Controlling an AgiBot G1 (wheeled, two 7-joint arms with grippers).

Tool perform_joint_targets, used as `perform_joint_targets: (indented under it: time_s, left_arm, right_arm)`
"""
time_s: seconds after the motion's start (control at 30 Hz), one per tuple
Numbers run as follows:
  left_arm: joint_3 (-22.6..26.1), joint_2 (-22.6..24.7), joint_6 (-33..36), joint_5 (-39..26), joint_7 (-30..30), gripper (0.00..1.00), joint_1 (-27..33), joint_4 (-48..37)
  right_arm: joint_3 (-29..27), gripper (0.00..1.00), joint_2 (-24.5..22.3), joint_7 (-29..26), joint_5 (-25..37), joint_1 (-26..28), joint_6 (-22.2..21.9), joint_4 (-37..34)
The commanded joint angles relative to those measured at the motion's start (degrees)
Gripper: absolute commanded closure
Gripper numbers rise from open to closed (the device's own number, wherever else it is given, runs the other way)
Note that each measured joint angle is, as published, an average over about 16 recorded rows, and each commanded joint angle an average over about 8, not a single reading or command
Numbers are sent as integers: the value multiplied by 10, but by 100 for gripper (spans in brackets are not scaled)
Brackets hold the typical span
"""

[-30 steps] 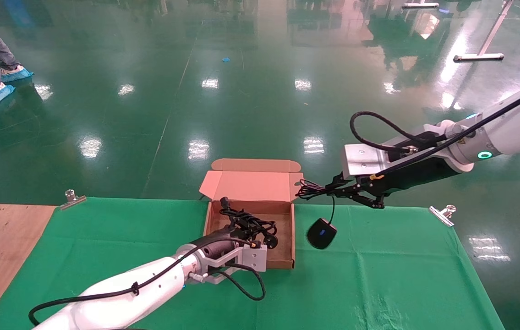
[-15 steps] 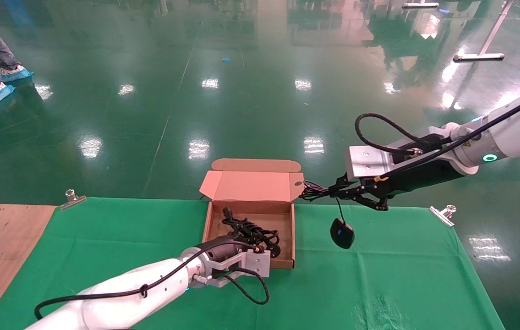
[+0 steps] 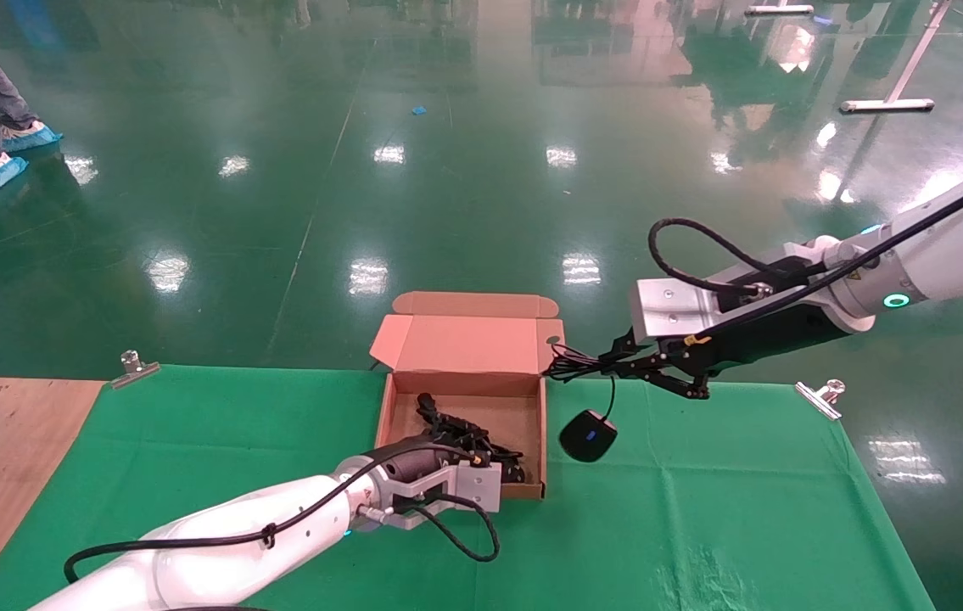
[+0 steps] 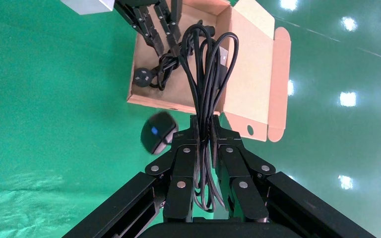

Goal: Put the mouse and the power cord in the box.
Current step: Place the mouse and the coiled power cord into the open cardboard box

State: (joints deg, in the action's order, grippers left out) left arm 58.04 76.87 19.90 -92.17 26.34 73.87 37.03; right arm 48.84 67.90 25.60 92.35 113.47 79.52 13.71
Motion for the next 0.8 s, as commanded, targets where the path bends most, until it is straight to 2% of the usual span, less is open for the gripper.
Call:
perform_joint_targets:
  time_s: [0.03, 0.17, 0.47, 0.8]
  left_arm:
    - [4, 0, -6, -1, -4, 0, 0, -2]
    - [7, -9, 26, 14, -6, 0, 8, 16]
    - [-45, -88, 223, 152, 48, 0, 45, 91]
    - [-100, -155, 408, 274, 116, 0, 68, 42]
  right_arm:
    - [0, 100, 0, -1, 0, -1, 1, 2]
    - [-1, 100, 0, -5, -1, -1, 2, 7]
    - [-1, 100, 5, -16, -3, -1, 4, 23]
    - [-1, 100, 40, -35, -3, -4, -19, 34]
